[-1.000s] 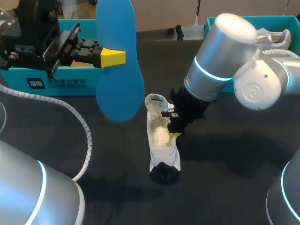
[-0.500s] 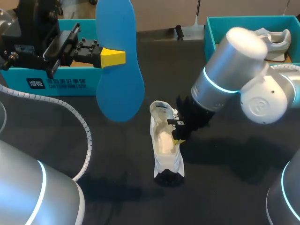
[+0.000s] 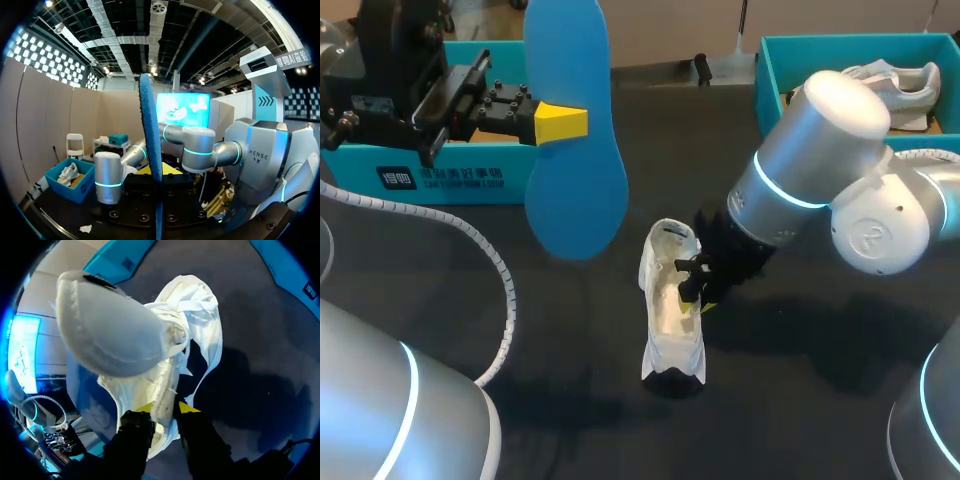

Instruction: Take the shoe out of the shoebox, open the shoe tongue, remove and reinsert the insole, then place the shoe into the shoebox

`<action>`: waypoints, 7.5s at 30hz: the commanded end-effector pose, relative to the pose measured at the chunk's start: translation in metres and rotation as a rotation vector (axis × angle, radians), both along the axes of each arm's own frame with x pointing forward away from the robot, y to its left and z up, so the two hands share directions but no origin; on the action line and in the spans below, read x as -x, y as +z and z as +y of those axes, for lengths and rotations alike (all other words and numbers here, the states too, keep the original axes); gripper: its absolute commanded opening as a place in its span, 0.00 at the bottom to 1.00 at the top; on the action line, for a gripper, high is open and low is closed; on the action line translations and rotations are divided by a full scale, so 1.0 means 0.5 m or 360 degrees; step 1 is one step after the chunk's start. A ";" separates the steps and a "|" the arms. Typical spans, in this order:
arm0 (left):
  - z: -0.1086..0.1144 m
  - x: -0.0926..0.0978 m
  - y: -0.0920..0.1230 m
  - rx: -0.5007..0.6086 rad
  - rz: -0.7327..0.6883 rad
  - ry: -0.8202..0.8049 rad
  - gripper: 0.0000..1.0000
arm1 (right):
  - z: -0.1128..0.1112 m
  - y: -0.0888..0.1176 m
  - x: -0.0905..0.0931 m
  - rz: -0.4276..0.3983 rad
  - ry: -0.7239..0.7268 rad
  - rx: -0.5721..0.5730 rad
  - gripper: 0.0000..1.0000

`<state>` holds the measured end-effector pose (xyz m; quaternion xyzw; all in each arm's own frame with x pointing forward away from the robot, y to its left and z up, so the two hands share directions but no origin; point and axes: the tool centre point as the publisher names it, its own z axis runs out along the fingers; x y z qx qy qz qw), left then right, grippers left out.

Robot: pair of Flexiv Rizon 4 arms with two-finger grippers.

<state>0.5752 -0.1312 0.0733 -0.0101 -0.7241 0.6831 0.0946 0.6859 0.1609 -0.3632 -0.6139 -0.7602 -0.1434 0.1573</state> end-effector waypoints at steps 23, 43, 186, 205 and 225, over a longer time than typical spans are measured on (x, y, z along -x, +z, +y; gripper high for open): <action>-0.003 -0.003 -0.001 -0.0004 0.0000 -0.0004 0.00 | -0.078 0.144 -0.008 0.0173 -0.0034 -0.0743 1.00; -0.003 -0.003 -0.001 -0.0004 0.0000 -0.0004 0.00 | -0.123 0.268 -0.069 0.0170 -0.0040 -0.1158 1.00; -0.168 -0.400 -0.464 0.0047 -0.3072 0.0147 0.00 | 0.011 0.411 -0.233 0.0053 -0.0225 -0.1479 0.87; -0.168 -0.400 -0.464 0.0047 -0.3072 0.0147 0.00 | 0.056 0.409 -0.226 0.0050 -0.0224 -0.1442 0.49; -0.168 -0.400 -0.464 0.0047 -0.3072 0.0147 0.00 | 0.077 0.421 -0.217 0.0064 -0.0222 -0.1488 0.31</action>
